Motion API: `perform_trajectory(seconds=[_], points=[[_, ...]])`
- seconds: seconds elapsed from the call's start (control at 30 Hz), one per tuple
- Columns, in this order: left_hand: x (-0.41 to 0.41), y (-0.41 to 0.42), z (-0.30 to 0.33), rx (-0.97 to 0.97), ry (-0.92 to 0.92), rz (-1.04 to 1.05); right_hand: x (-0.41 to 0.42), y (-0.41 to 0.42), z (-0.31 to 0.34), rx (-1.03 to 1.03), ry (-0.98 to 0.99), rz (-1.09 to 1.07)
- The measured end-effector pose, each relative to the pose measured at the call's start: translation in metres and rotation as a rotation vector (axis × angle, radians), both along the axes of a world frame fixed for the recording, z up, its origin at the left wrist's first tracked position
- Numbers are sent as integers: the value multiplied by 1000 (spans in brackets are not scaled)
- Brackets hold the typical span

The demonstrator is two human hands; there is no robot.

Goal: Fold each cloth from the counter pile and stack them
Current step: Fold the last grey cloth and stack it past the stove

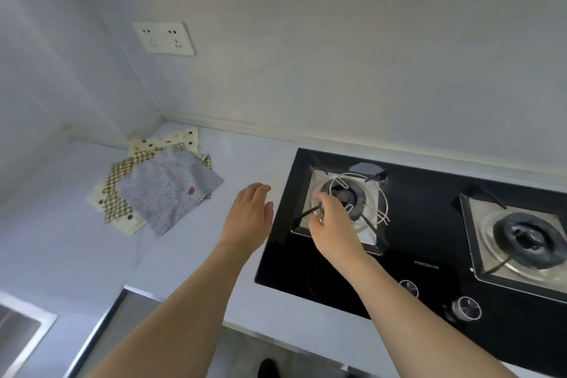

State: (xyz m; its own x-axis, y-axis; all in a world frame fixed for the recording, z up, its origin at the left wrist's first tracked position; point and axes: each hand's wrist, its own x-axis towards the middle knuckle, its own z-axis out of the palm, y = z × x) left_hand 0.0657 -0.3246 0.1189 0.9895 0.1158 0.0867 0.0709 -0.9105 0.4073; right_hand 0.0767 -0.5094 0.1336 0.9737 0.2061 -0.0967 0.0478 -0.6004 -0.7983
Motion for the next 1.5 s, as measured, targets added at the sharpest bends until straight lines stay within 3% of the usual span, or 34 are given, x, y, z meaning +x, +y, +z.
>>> perform_trajectory(seconds=[0.5,0.67,0.77,0.9,1.2,1.37,1.5], points=[[-17,218,-29,-111,143,180,45,194,-24,-170,-54,298],[7,283,-86,-114,278,4,81,269,-73,-290,-99,406],[16,307,-127,39,297,-93,100,297,-117,-298,-158,477],[19,317,-162,174,53,-153,98,307,-171,-274,-277,491],[17,311,-152,7,-324,-162,97,310,-200,-275,-604,396],[-8,290,-121,48,-541,-78,68,302,-171,-177,-796,197],[-57,272,-91,39,-625,-28,-5,273,-121,44,-852,124]])
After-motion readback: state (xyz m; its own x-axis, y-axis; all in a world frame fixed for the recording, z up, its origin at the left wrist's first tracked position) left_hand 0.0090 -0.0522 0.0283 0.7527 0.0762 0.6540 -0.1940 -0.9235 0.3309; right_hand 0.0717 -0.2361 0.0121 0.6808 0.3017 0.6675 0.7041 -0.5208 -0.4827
